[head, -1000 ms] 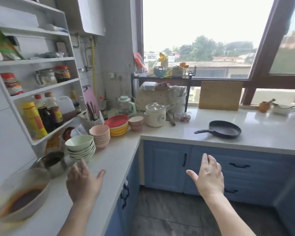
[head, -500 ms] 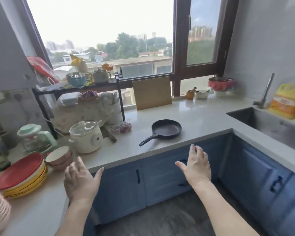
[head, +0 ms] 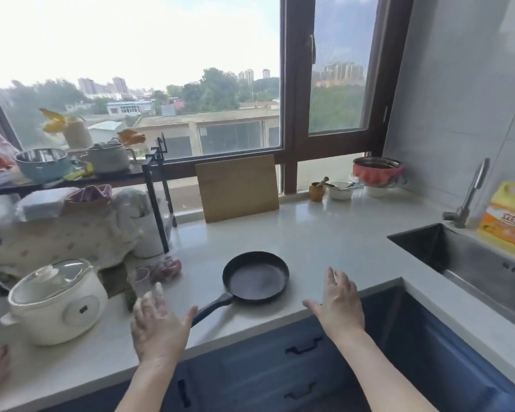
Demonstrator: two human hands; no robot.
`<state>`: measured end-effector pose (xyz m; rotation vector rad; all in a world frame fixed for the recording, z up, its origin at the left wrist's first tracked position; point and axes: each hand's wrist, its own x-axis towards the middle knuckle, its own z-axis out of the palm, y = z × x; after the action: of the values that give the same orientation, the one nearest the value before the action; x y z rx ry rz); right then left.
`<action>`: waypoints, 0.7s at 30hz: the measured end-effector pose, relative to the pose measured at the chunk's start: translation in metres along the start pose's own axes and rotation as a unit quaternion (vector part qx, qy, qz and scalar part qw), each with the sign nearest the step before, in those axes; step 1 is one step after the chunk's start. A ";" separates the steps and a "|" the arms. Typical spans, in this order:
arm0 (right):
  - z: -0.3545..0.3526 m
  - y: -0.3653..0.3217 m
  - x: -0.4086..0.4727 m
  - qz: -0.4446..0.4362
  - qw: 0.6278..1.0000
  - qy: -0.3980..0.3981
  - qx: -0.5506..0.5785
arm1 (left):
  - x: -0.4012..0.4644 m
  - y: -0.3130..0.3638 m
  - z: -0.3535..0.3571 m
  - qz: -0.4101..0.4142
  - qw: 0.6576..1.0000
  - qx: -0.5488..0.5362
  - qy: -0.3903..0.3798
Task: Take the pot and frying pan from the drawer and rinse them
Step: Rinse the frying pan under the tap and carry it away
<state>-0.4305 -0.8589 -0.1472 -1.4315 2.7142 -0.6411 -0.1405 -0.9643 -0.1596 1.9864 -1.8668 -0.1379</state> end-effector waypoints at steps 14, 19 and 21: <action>0.080 0.036 0.180 -0.050 0.994 -0.095 0.016 | 0.095 0.100 0.119 0.001 0.997 0.032 -0.064; 0.112 0.041 0.245 -0.089 0.981 -0.172 0.022 | 0.131 0.108 0.164 -0.031 0.993 0.054 -0.098; 0.124 0.043 0.267 -0.115 0.973 -0.198 0.021 | 0.142 0.113 0.179 -0.032 0.994 0.060 -0.086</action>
<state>-0.5960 -1.0923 -0.2282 -1.6695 2.2424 -0.3636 -0.2936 -1.1452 -0.2531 2.1781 -1.9582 -0.2267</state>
